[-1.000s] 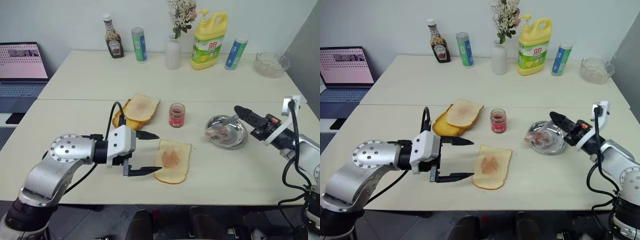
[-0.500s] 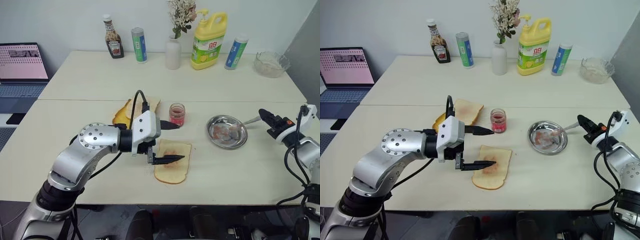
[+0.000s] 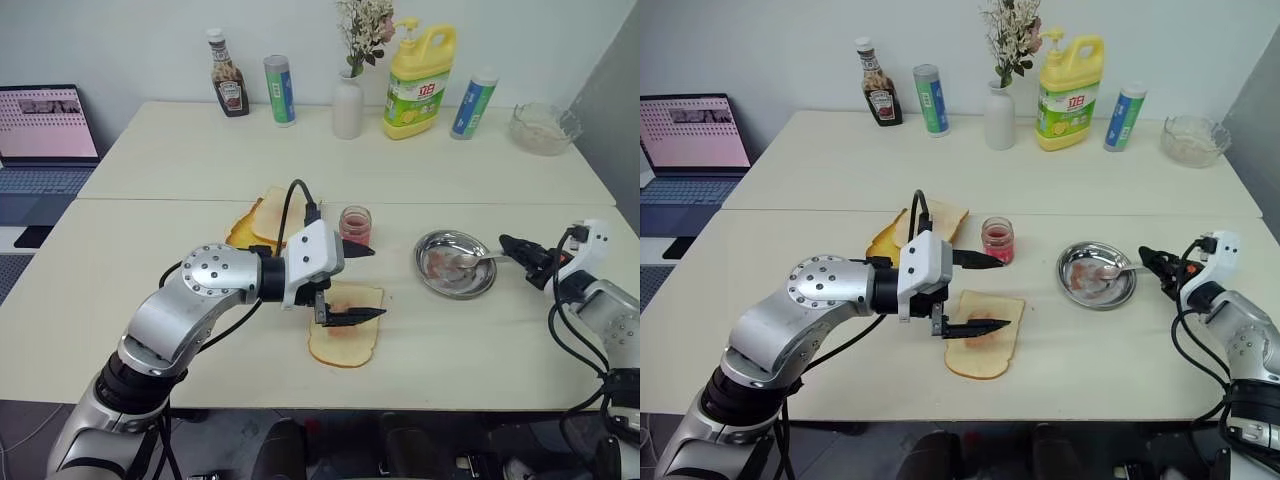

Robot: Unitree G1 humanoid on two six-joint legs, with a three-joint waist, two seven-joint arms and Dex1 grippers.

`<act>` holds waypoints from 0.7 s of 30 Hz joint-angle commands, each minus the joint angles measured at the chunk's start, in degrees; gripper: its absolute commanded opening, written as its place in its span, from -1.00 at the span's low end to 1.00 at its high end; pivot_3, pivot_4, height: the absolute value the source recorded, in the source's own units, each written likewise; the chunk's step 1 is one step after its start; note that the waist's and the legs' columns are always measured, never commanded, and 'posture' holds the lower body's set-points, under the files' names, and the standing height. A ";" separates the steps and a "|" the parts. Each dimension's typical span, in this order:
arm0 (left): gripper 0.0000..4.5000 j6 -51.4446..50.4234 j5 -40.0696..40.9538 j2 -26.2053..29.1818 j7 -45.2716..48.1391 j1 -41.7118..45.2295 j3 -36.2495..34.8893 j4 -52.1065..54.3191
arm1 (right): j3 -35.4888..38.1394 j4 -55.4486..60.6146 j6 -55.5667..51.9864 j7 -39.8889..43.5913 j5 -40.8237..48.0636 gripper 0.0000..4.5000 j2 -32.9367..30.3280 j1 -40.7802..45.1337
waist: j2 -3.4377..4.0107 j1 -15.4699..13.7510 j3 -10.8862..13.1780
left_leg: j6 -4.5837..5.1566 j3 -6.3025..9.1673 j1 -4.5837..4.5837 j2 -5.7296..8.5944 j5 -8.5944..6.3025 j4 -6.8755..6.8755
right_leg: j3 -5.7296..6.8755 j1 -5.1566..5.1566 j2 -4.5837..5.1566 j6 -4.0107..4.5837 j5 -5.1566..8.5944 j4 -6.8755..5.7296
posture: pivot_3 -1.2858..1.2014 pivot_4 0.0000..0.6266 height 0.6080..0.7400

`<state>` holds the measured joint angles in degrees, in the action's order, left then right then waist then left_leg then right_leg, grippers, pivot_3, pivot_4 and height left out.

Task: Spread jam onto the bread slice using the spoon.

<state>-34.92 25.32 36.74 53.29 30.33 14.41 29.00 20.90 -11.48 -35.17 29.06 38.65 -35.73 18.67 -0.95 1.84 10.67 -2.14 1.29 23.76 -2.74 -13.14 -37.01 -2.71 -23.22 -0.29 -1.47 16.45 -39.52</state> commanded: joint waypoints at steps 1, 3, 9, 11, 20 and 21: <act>1.00 1.62 -0.53 -0.45 0.17 0.36 -0.04 1.22 | -0.41 3.44 4.78 2.24 -3.76 0.60 -1.70 -0.20 | 0.00 0.00 0.00 | 0.00 0.00 -0.01 0.00 0.00 -0.01 | 0.00 0.00 0.00 0.00 0.00 -0.01 | 0.03 -0.52 1.00; 1.00 1.99 -0.70 -0.55 0.31 0.11 0.02 1.06 | -0.85 3.40 6.88 2.19 -6.10 0.92 -1.67 -0.37 | 0.00 -0.03 0.00 | 0.00 0.02 -0.01 0.00 0.00 -0.01 | 0.02 0.00 0.00 0.00 0.00 -0.03 | 0.03 -0.52 1.00; 1.00 2.68 -1.26 -0.91 0.51 -0.19 0.02 0.52 | -0.98 3.46 15.04 1.67 -12.24 0.98 -1.15 -0.54 | 0.00 -0.04 0.00 | -0.01 0.01 -0.01 0.00 0.00 -0.01 | 0.01 0.00 0.01 0.00 0.00 -0.02 | 0.03 -0.52 1.00; 1.00 2.94 -1.38 -0.90 0.50 -0.36 -0.14 0.31 | 0.58 3.11 17.65 0.20 -12.76 0.98 -0.04 0.21 | 0.00 -0.03 0.00 | -0.01 0.01 -0.01 0.00 0.00 -0.01 | 0.01 0.00 0.01 0.00 0.00 -0.02 | 0.03 -0.52 1.00; 1.00 4.41 -5.82 4.64 -2.62 -4.35 -6.36 -2.96 | 2.95 16.85 16.59 2.97 -9.05 0.98 -1.85 -3.96 | 0.03 0.04 -0.01 | -0.01 0.03 -0.08 -0.01 0.01 0.03 | 0.00 0.00 0.01 0.01 0.00 -0.12 | 0.03 -0.52 1.00; 1.00 5.86 -7.32 6.65 -2.51 -5.53 -7.57 -4.32 | 2.85 20.27 15.26 4.13 -7.95 0.98 -2.69 -5.59 | 0.03 0.03 -0.01 | -0.01 0.05 -0.12 -0.01 0.00 0.03 | 0.02 0.00 -0.01 0.02 0.01 -0.20 | 0.03 -0.52 1.00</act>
<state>-31.18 20.00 41.65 51.35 25.47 10.03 25.28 22.07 2.87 -18.82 31.37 28.57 -36.72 14.00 -0.92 1.86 10.66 -2.15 1.37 23.63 -2.75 -13.13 -36.97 -2.67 -23.23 -0.30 -1.45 16.47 -39.75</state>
